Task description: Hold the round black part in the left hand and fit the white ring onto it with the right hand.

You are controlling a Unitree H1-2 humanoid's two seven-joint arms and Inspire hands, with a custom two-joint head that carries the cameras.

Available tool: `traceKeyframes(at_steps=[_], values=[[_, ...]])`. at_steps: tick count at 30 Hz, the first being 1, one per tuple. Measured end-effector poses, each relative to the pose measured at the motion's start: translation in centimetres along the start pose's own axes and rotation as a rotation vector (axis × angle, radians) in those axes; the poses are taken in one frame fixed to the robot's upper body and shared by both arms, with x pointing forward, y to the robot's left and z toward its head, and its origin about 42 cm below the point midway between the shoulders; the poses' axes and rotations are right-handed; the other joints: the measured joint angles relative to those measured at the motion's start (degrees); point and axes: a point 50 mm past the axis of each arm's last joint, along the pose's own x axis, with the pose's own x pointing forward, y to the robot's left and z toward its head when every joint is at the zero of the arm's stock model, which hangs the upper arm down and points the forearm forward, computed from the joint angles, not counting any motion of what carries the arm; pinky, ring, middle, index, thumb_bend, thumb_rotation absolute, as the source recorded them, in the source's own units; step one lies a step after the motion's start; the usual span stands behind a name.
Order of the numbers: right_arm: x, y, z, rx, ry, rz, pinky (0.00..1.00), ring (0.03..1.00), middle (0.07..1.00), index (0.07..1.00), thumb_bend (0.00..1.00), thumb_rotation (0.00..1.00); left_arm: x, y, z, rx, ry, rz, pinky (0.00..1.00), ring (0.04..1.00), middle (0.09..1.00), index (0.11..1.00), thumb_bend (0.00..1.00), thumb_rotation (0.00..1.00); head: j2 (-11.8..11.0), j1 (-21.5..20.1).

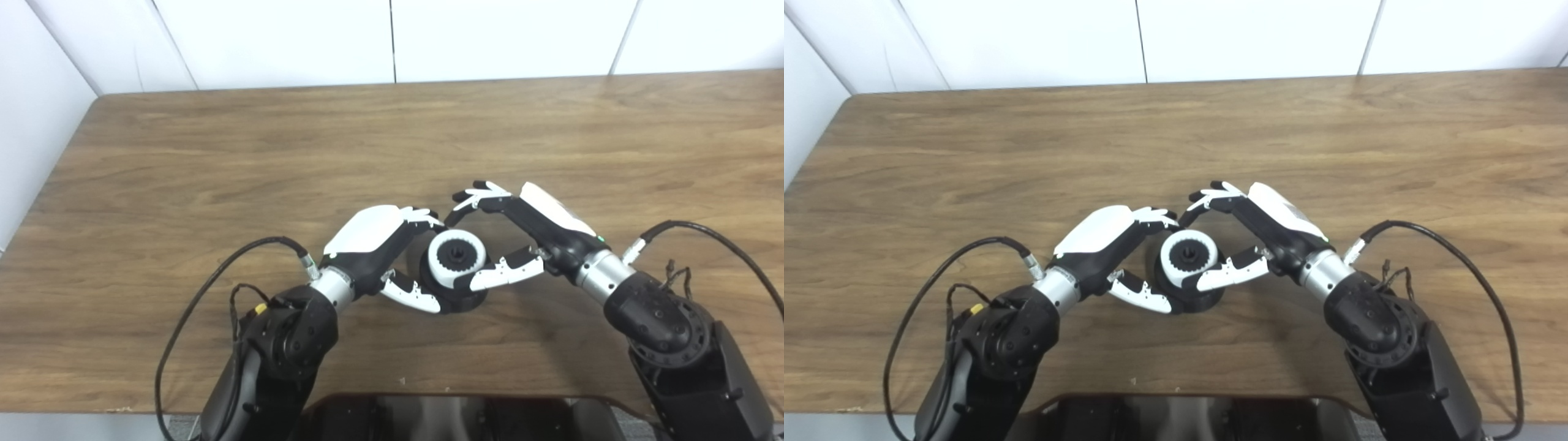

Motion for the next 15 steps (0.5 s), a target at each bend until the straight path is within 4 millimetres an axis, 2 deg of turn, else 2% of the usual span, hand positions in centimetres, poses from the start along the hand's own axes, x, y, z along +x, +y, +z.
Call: traceKeyframes(at_steps=[8,15], values=[[0.4,-0.1,-0.6,0.012,0.02,-0.004,0.87,0.977,0.891,0.707,0.88,0.36,-0.2,0.3,-0.5,-0.003,0.019,0.009,0.89,0.981,0.946,0.855,0.94,0.32,-0.61,0.35],[0.7,-0.7,-0.5,0.005,0.015,-0.021,0.9,0.989,0.898,0.722,0.87,0.36,-0.4,0.6,-1.1,-0.001,0.034,0.011,0.86,0.973,0.949,0.886,0.95,0.31,-1.05,0.26]])
